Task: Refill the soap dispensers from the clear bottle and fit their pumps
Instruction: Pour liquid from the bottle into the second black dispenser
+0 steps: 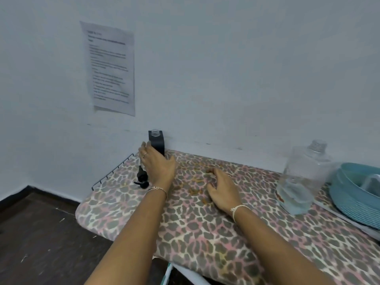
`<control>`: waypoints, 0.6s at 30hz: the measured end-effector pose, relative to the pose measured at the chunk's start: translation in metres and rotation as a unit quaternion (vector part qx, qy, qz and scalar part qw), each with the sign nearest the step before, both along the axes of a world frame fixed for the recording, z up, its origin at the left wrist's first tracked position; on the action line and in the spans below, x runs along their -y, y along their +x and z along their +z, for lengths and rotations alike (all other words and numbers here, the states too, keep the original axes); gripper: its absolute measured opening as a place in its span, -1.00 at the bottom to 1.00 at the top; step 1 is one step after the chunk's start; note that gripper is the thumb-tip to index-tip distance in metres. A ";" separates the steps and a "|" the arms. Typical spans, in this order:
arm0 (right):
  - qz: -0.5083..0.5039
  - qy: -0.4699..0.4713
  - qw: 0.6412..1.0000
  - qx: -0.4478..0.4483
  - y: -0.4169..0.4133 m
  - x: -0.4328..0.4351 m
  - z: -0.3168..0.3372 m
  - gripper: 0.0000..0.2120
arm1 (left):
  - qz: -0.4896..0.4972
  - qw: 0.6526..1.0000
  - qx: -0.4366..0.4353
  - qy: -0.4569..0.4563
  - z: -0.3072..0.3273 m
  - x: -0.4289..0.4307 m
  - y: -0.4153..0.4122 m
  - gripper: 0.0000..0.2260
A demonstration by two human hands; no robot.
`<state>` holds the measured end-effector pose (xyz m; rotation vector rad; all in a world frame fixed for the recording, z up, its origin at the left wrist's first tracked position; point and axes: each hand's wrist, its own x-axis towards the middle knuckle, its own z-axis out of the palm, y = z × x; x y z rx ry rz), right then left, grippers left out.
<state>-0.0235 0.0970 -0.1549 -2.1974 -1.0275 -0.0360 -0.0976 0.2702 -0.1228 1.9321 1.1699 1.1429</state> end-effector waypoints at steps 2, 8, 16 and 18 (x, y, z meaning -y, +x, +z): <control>0.006 -0.005 1.000 0.001 0.011 -0.009 -0.002 -0.64 | 0.003 1.000 0.015 -0.011 0.001 -0.017 0.011 -0.24; -0.016 -0.022 1.000 0.000 0.034 -0.025 -0.017 -0.64 | -0.015 0.994 0.056 -0.092 -0.004 -0.051 0.030 -0.04; -0.029 -0.002 0.999 -0.032 0.035 -0.027 -0.016 -0.74 | 0.004 0.993 0.073 -0.090 -0.002 -0.048 0.024 -0.57; -0.023 0.017 0.998 -0.061 0.032 -0.023 -0.013 -0.74 | -0.022 0.990 0.099 -0.096 0.000 -0.036 0.018 -0.64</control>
